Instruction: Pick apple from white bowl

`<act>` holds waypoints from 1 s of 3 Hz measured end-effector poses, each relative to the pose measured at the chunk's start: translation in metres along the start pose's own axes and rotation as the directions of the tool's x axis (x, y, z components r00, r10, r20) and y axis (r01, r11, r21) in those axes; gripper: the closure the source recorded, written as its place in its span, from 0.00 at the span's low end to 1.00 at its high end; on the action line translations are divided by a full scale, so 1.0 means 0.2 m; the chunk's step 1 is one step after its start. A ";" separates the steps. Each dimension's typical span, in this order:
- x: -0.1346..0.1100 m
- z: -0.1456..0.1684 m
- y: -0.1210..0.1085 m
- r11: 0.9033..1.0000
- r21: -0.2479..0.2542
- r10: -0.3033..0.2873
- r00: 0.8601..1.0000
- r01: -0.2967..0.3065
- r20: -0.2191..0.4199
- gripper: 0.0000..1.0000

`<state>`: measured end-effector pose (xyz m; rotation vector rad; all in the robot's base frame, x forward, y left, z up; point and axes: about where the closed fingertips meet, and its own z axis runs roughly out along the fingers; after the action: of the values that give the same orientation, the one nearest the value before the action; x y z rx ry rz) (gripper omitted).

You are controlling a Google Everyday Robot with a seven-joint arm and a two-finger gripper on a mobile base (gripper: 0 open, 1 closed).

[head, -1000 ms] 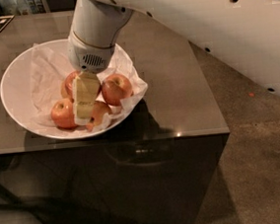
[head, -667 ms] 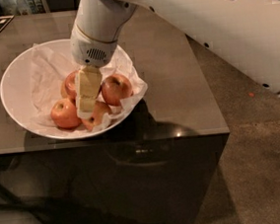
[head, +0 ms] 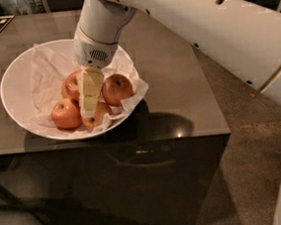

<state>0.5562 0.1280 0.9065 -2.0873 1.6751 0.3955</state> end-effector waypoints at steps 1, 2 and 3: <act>0.04 0.14 0.05 0.998 -0.056 0.007 1.000 -0.006 0.012 0.00; 0.04 0.15 0.06 0.998 -0.061 0.007 1.000 -0.007 0.010 0.19; 0.04 0.15 0.06 0.998 -0.061 0.007 1.000 -0.006 0.010 0.42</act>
Offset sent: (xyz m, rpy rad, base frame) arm -0.0064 0.0047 -0.0249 -0.0002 0.0462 0.0202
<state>0.5478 0.1336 0.8753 -2.1198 1.6844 0.4646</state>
